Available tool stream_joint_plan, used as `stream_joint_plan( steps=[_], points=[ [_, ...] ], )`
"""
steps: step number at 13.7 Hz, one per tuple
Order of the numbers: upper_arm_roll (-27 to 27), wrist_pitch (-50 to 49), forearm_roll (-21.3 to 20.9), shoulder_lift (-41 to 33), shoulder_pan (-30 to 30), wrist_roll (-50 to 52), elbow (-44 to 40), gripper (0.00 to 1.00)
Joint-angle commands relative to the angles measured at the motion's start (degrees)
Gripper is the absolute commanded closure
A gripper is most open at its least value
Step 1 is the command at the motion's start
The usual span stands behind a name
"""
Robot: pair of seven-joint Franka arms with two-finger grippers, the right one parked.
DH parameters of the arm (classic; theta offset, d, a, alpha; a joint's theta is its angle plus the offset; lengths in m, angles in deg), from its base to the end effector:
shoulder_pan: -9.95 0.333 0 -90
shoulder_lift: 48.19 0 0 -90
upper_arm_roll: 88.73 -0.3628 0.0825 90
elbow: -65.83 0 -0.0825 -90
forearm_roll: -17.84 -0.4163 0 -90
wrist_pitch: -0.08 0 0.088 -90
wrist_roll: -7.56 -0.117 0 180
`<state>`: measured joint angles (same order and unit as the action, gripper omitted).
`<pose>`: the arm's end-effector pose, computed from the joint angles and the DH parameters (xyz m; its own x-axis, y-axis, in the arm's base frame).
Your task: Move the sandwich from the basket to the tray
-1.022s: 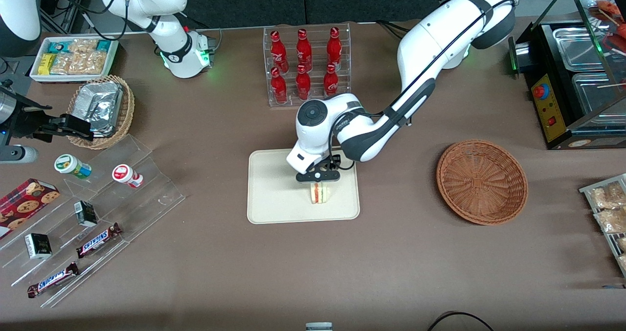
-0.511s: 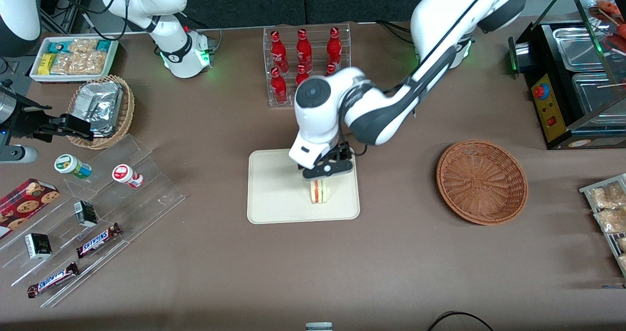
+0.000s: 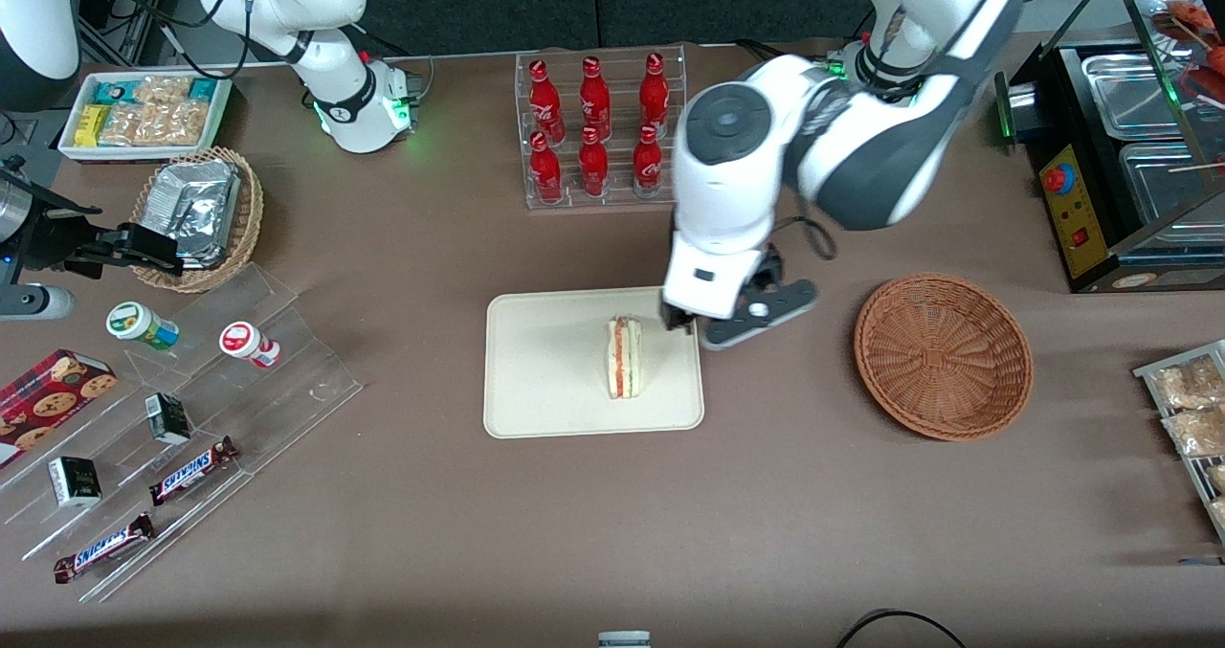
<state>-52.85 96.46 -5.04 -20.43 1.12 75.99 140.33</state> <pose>0.6116 -0.4078 0.5310 0.9093 0.4027 0.1047 0.4100 -0.9102 -0.0596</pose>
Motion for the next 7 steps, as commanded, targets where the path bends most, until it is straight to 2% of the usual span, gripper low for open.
stream_joint_plan(
  steps=[1,3,7],
  points=[
    [0.2,-1.6,1.3,-3.0,3.4,-2.8,1.4,0.01],
    [0.1,-1.7,1.3,-4.4,4.7,-3.2,1.3,0.01],
    [-1.5,-6.4,4.2,-8.1,7.2,-13.8,0.8,0.01]
  ],
)
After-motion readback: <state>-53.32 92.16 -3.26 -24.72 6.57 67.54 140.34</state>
